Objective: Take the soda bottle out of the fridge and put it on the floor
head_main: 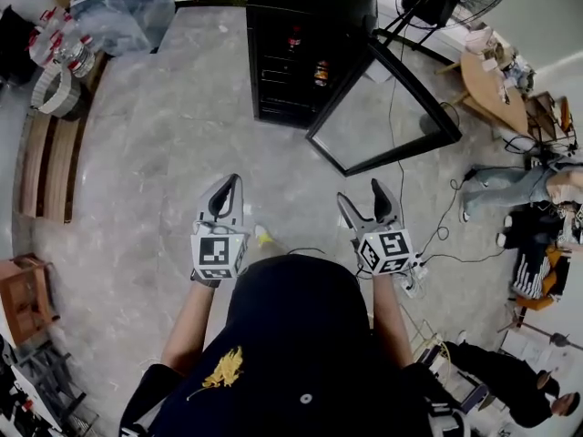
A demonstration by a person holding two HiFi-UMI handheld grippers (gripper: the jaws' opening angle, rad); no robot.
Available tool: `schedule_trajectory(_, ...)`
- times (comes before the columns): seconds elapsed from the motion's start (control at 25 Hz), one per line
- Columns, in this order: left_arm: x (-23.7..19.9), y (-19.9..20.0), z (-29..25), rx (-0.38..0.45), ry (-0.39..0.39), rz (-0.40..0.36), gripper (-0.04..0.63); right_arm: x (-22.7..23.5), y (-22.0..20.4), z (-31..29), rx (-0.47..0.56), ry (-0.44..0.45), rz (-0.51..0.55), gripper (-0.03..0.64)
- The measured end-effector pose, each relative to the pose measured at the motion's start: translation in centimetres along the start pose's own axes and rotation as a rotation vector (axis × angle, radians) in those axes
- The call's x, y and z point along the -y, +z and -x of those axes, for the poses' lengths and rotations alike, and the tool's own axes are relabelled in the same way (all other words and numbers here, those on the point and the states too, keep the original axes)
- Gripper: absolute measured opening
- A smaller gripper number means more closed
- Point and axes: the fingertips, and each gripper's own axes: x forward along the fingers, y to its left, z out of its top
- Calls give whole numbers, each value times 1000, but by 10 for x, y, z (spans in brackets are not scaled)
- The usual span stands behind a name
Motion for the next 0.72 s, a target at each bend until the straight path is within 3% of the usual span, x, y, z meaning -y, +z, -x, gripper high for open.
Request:
schedule_trajectory(0.32, -42, 1, -22, -7, -38, 2, 18, -11, 7, -52, 38, -37, -147, 350)
schedule_trajectory(0.52, -53, 5, -46, -3, -36, 18, 18, -9, 12, -93, 5, -11, -92, 350)
schedule_trajectory(0.72, -68, 13, -85, -9, -33, -28, 18, 24, 11, -174, -7, -23, -113, 350)
